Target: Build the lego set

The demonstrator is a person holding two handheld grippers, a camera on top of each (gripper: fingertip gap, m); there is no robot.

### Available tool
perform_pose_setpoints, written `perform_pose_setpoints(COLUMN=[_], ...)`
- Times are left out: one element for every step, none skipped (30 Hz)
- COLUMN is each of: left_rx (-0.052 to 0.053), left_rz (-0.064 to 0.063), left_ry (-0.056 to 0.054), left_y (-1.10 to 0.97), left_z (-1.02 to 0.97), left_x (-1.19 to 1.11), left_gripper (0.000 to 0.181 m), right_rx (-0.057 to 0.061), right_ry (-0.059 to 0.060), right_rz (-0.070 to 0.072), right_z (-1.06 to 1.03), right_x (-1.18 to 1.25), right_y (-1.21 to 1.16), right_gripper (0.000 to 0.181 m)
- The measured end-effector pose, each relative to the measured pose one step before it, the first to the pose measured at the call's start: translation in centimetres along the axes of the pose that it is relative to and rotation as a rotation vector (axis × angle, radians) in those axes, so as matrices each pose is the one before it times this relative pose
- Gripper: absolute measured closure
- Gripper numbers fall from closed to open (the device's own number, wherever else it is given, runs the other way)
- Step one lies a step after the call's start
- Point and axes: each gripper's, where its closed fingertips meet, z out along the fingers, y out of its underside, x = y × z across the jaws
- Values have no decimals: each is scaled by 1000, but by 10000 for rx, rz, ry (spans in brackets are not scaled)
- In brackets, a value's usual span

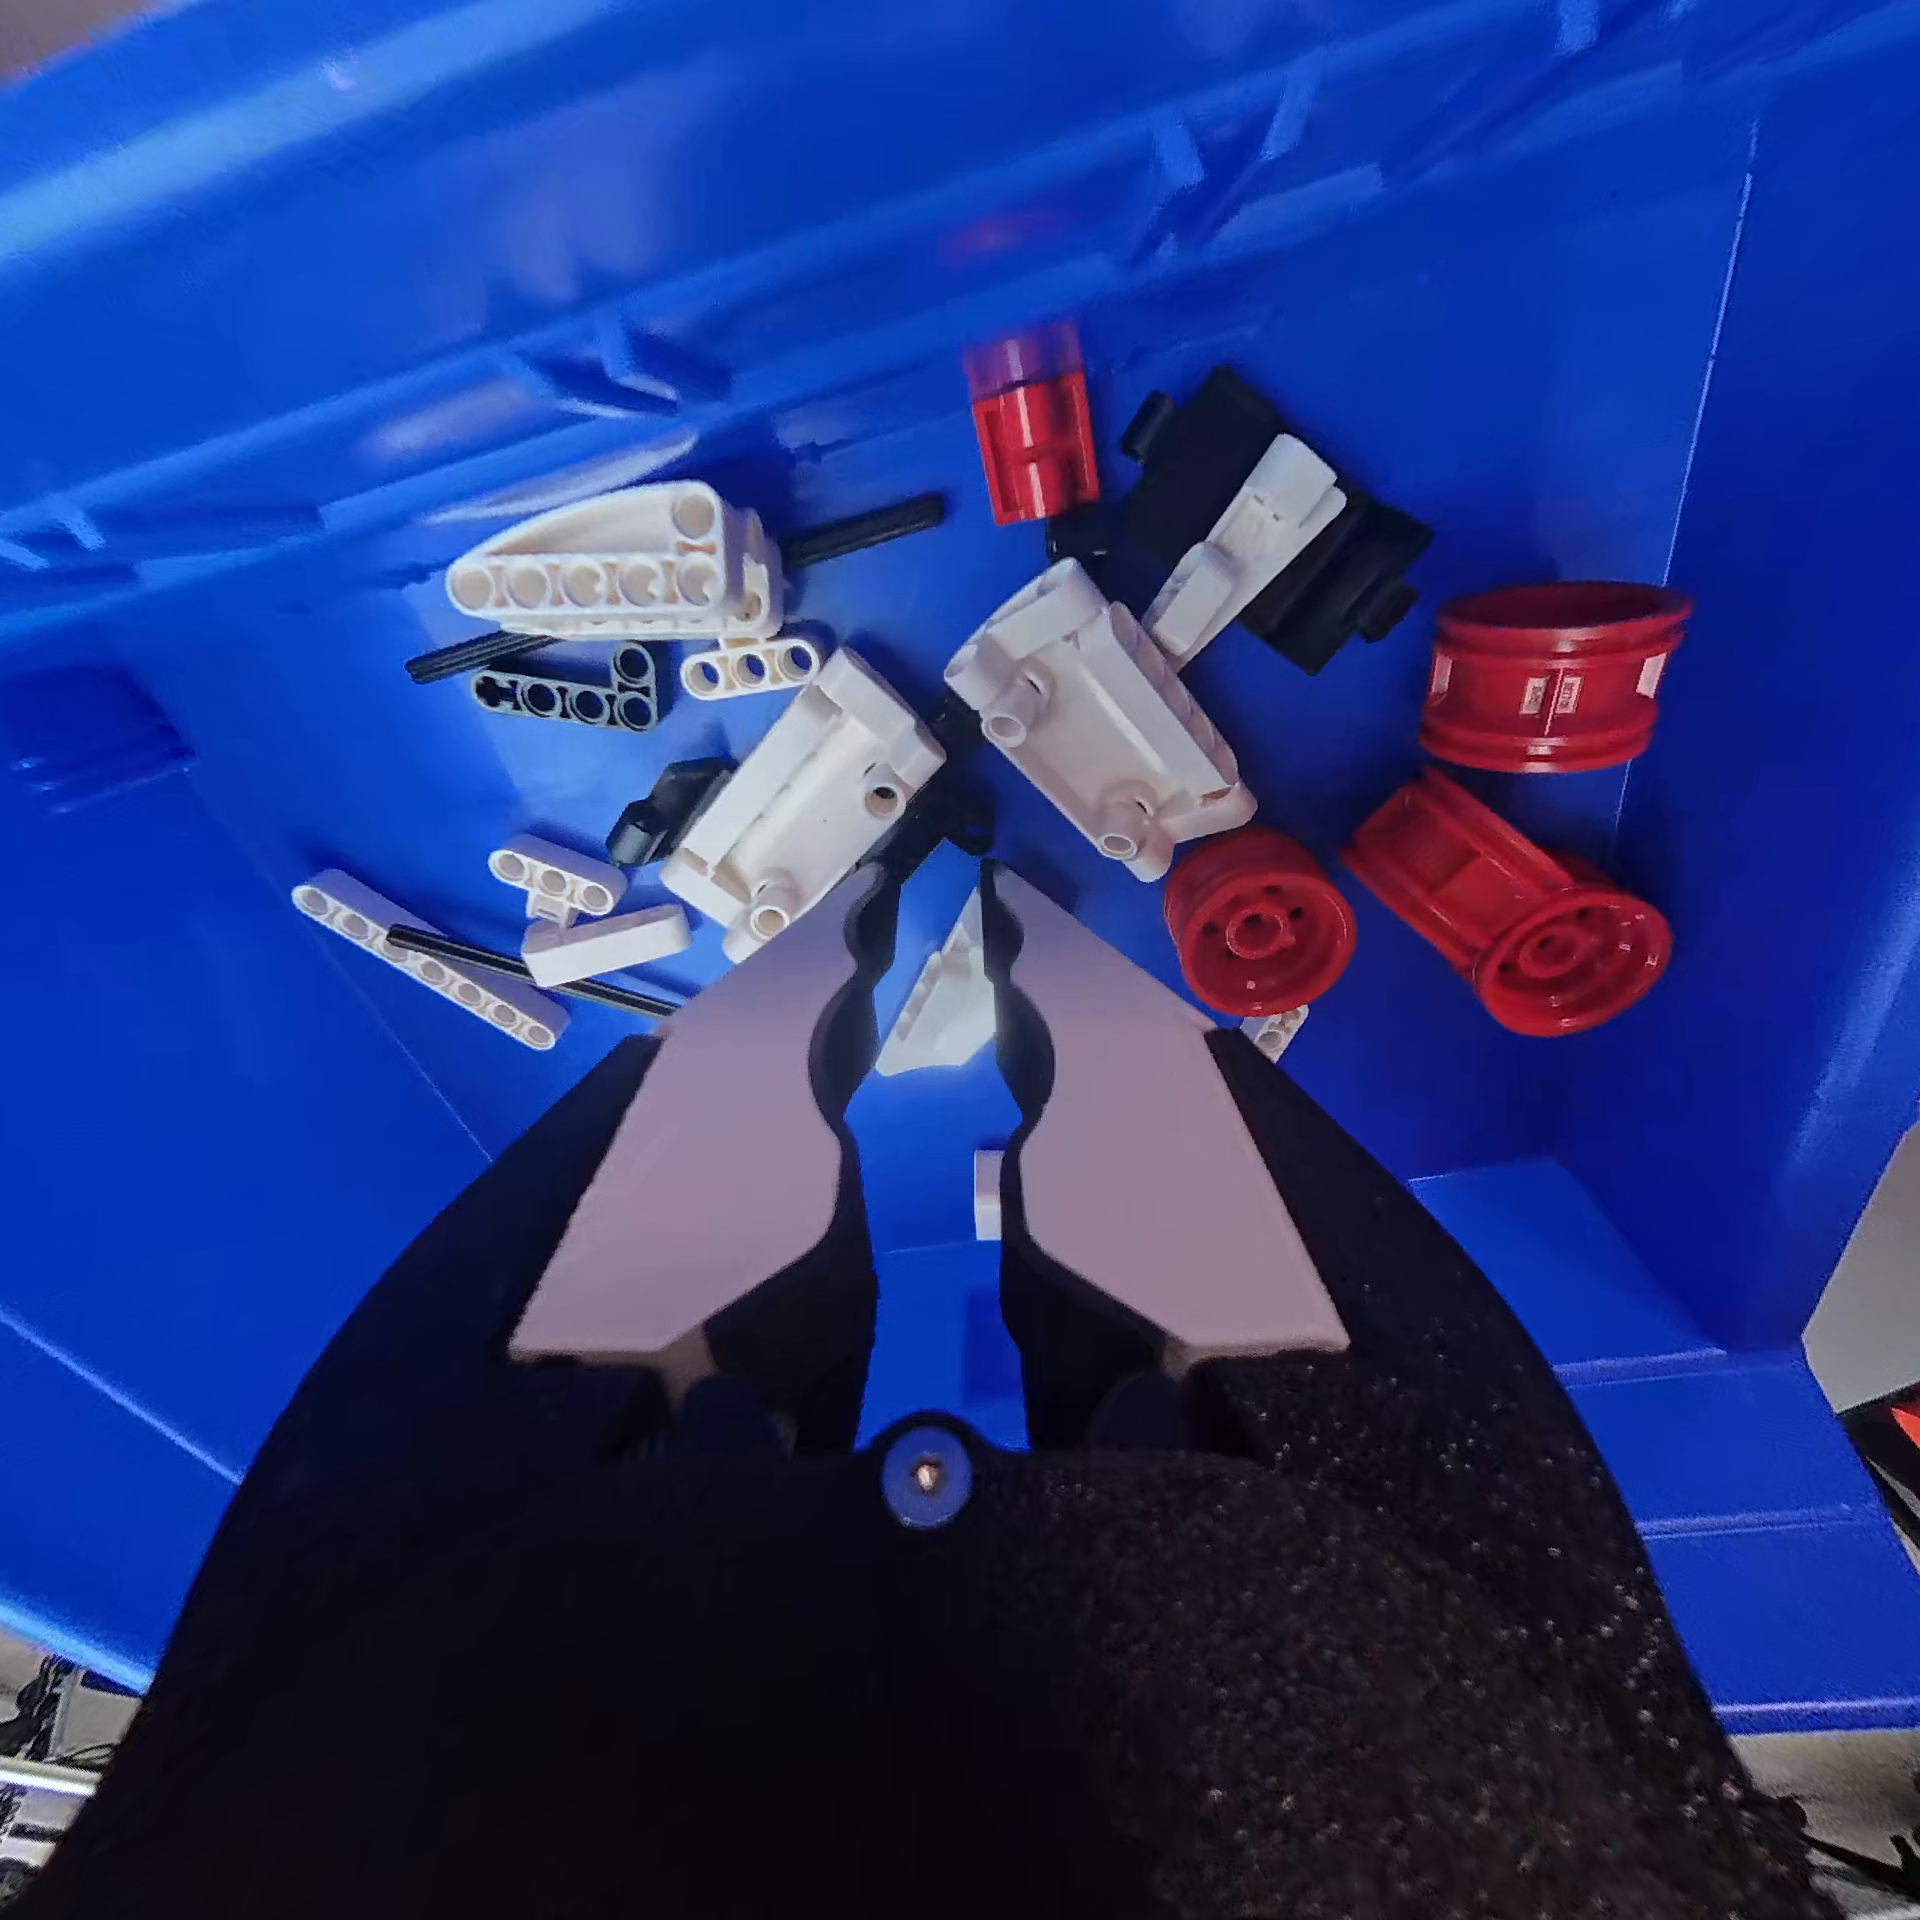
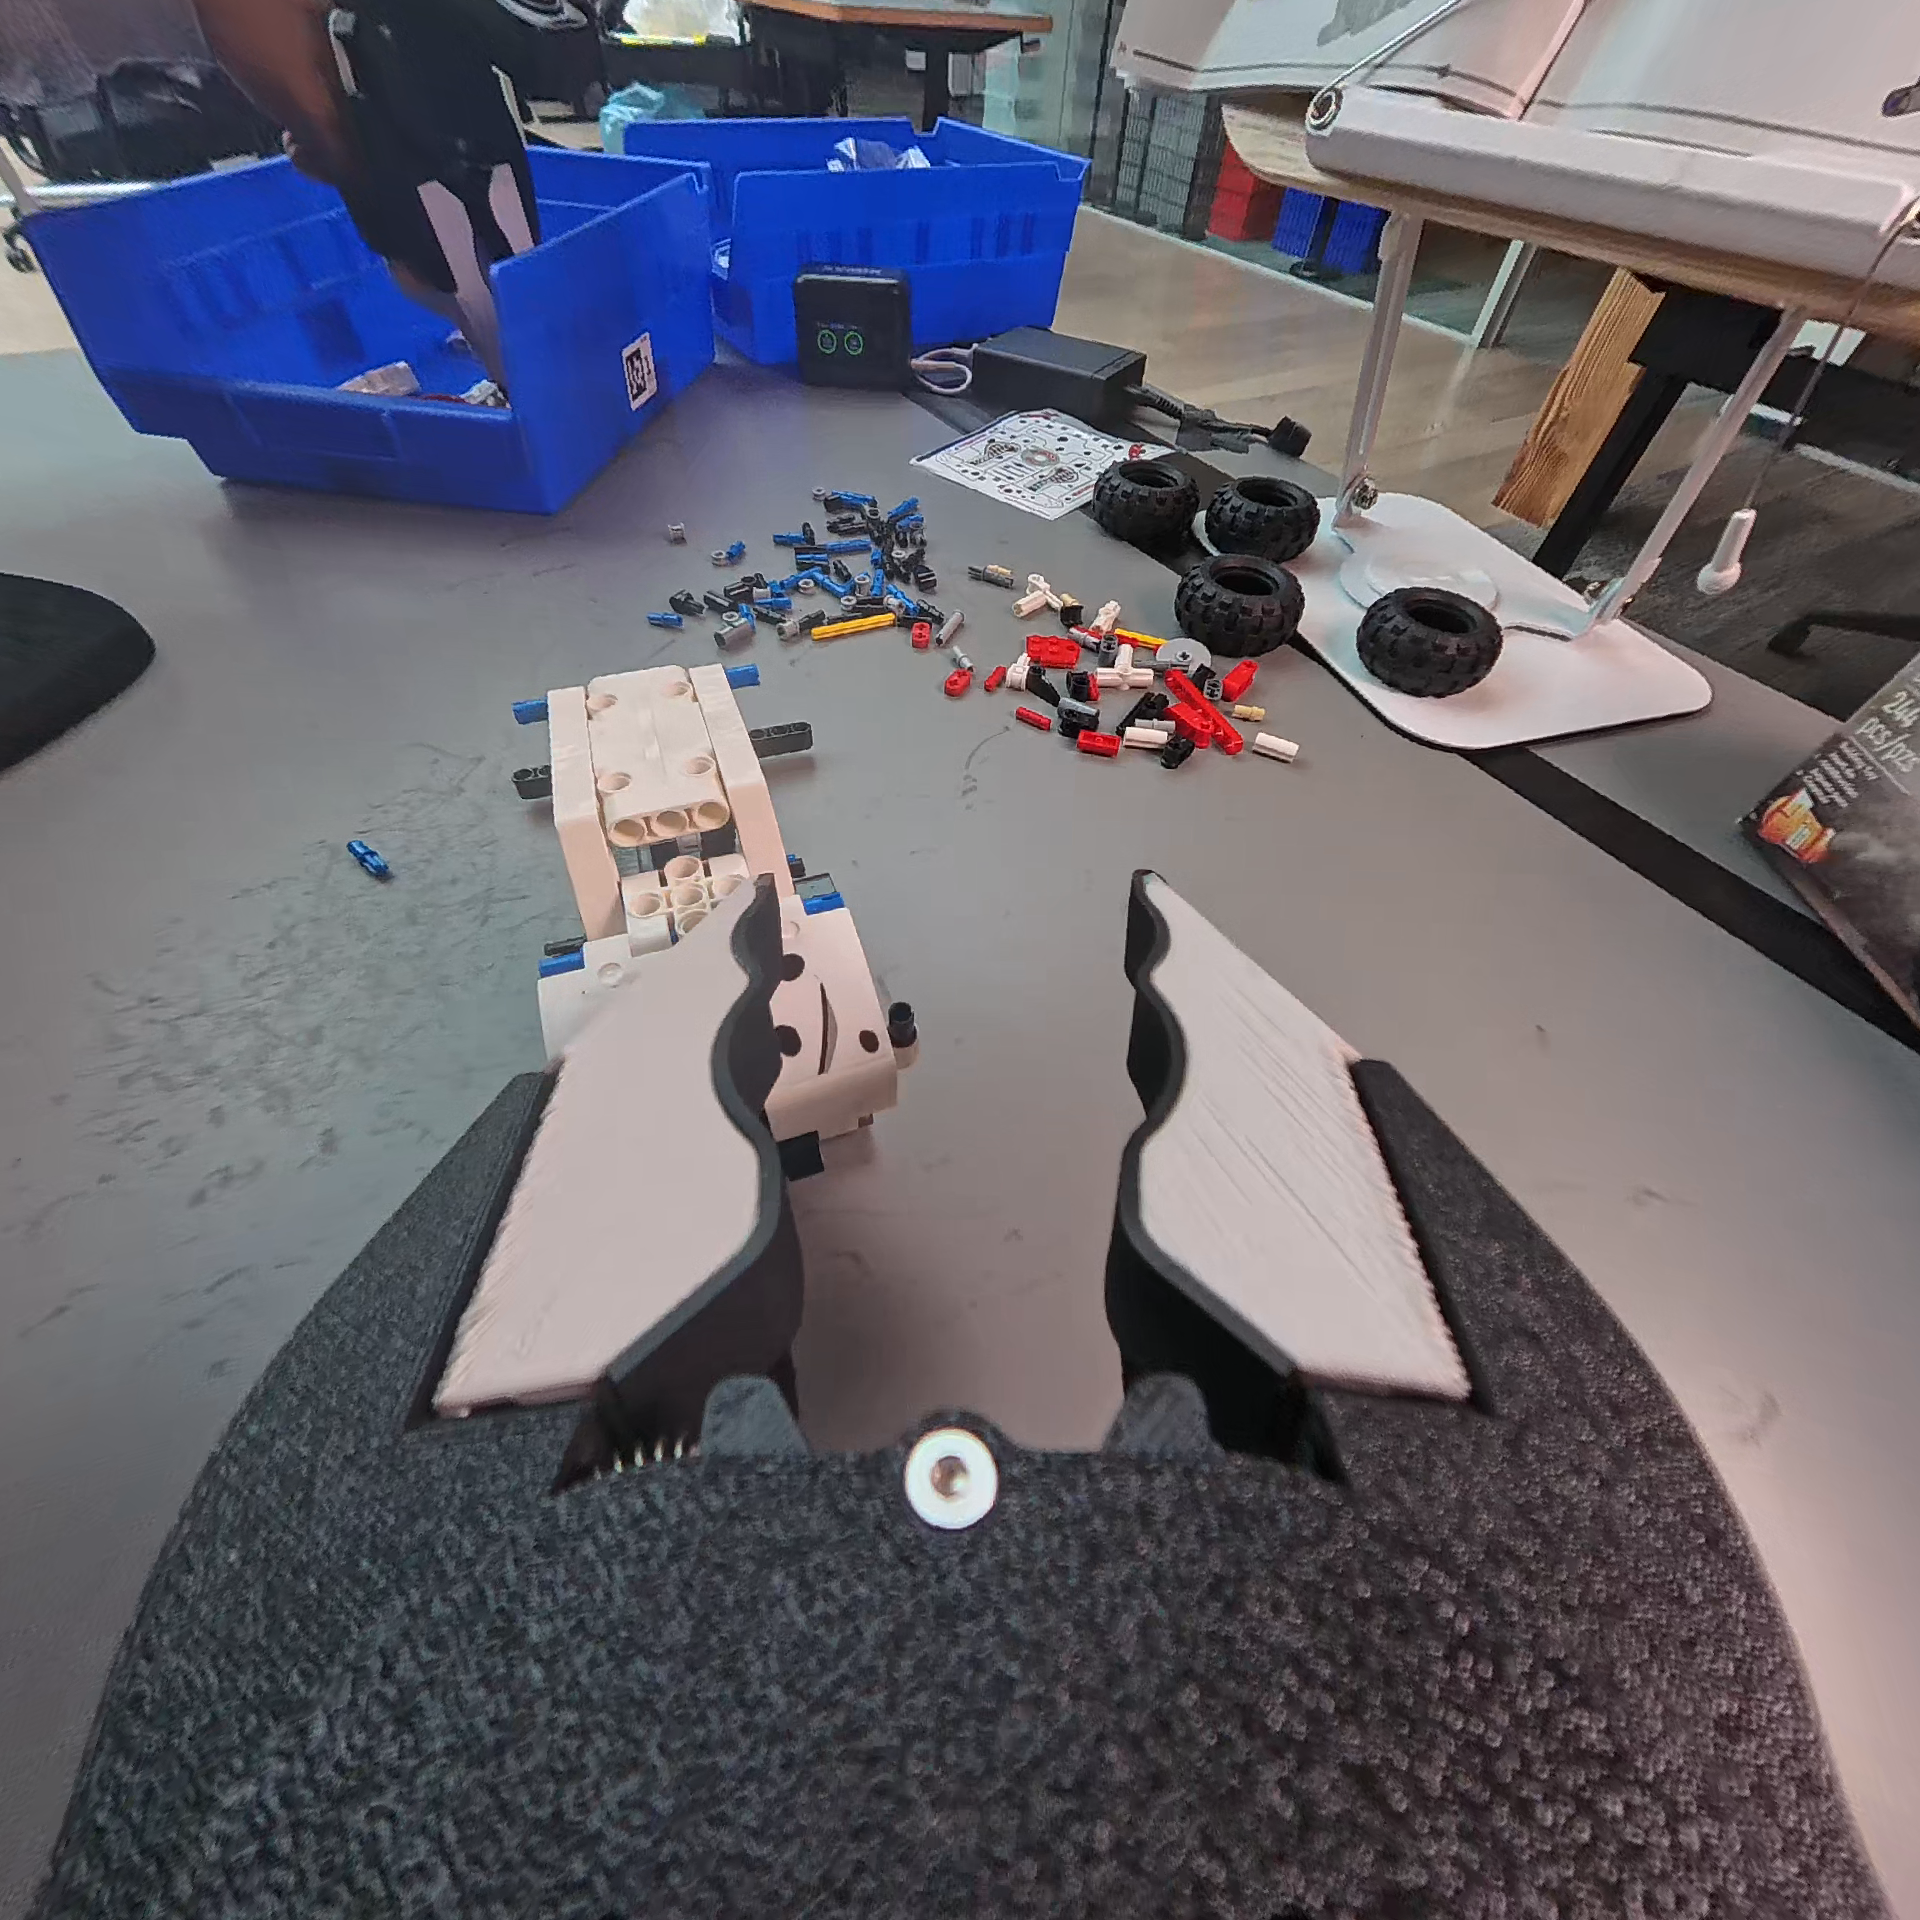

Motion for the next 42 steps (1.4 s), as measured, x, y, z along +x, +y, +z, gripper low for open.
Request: perform_pose_setpoints(left_rx=[-22, -108, -104, -83, -74, -67, -20, 49, 99, 73, 30, -8, -51, -63, -72, -76, -146, -220, 18, -146, -86, -97, -64, -40, -47, 8, 234, 548, 853, 1100, 1277, 1304, 1153, 950, 757, 617, 506, 389, 300, 232, 201, 207], left_rz=[60, 78, 104, 131, 110, 46, -11, -48, -36, 6, 64, 87, 79, 44, 22, 44, 79, 115, 105, 95, 34, 42, -7, -62, -56, -49, -157, -283, -290, -174, -48, 34, 76, 98, 80, 9, -82, -175, -280, -410, -436, -207], left_ry=[-60, -93, 123, 254, 123, -94, -110, -41, -118, -98, -69, -38, -5, -6, -4, -8, 4, 88, 58, 6, 104, 27, 0, -27, -35, -161, -355, -338, -169, 20, 251, 589, 842, 994, 1273, 1338, 1204, 1162, 1143, 972, 831, 782], left_y=[47, 160, 165, 147, 143, 130, 91, -4, -94, -67, -51, -30, 17, 25, 22, 30, 133, 224, -162, 68, -18, 30, 24, 32, 126, 180, -36, -507, -1139, -1838, -2499, -2849, -2781, -2418, -1897, -1401, -897, -432, -110, 17, -16, -95], left_z=[3, 18, -16, -62, -62, -36, -43, -43, -39, 13, 69, 80, 39, 12, 36, 82, 279, 389, -34, 23, 24, 1, -12, -111, -320, -721, -1193, -1637, -1985, -2157, -2019, -1504, -686, 255, 1087, 1820, 2346, 2608, 2623, 2455, 2109, 1727], left_x=[-64, -26, 404, 636, 388, -57, -183, -150, -276, -214, -99, -7, 48, 21, 22, 17, 74, 251, 180, 69, 211, 80, 51, 21, 81, -81, -385, -346, 103, 752, 1535, 2408, 3062, 3391, 3673, 3408, 2677, 2022, 1426, 697, 163, 6], left_gripper=[165, 162, 161, 162, 165, 165, 164, 162, 161, 160, 159, 159, 160, 161, 162, 162, 161, 161, 165, 165, 170, 172, 173, 173, 173, 173, 173, 173, 173, 173, 173, 174, 174, 174, 174, 174, 174, 174, 174, 174, 174, 174], right_rx=[28, 12, 6, 6, 8, 4, 5, 2, 3, 3, 0, -6, -10, -8, -2, 2, 6, 4, -1, -5, -9, -12, -10, -3, 20, 47, 98, 185, 249, 275, 300, 291, 247, 184, 129, 36, -51, -115, -143, -137, -109, -77], right_ry=[-26, -23, -7, 9, 10, 8, -1, -2, -6, 1, 9, 16, 13, 8, 3, -8, -14, -14, -7, 5, 7, 0, 1, 4, 21, 56, 86, 99, 120, 100, -10, -103, -177, -336, -428, -464, -437, -447, -476, -511, -515, -488], right_rz=[42, 40, 21, 2, -1, -6, -2, 7, 11, 3, -13, -27, -27, -20, -4, 10, 13, 12, -3, -18, -30, -37, -47, -57, -57, -61, -69, -49, -18, -41, -52, -57, -102, -148, -210, -280, -316, -324, -307, -267, -218, -131], right_z=[24, 10, -7, -42, -45, -48, -44, -14, -13, -14, -20, -31, -31, -22, -2, 4, 20, 6, -1, -17, -27, -27, -29, -30, -59, -81, -149, -219, -241, -259, -220, -159, -57, 55, 168, 300, 424, 537, 599, 614, 616, 585], right_x=[-8, 9, 45, 52, 26, 26, 21, 23, 3, 0, -8, -7, -2, -3, 7, -19, -31, -29, -28, 0, -17, -43, -64, -62, -43, 15, 62, 90, 123, 61, -150, -391, -612, -993, -1256, -1425, -1433, -1470, -1491, -1496, -1388, -1235], right_y=[5, 17, 20, 8, -5, 0, 9, 14, 11, 11, 6, -6, 9, -6, 3, 7, 8, 4, 1, 0, -15, -2, -16, -46, -118, -216, -351, -531, -690, -773, -841, -844, -788, -688, -598, -436, -282, -194, -123, -109, -79, -59], right_gripper=[116, 115, 115, 115, 115, 115, 115, 115, 115, 115, 116, 116, 116, 116, 116, 116, 117, 117, 117, 118, 118, 118, 118, 118, 118, 118, 118, 118, 118, 118, 118, 118, 118, 118, 120, 123, 125, 127, 129, 132, 136, 140])
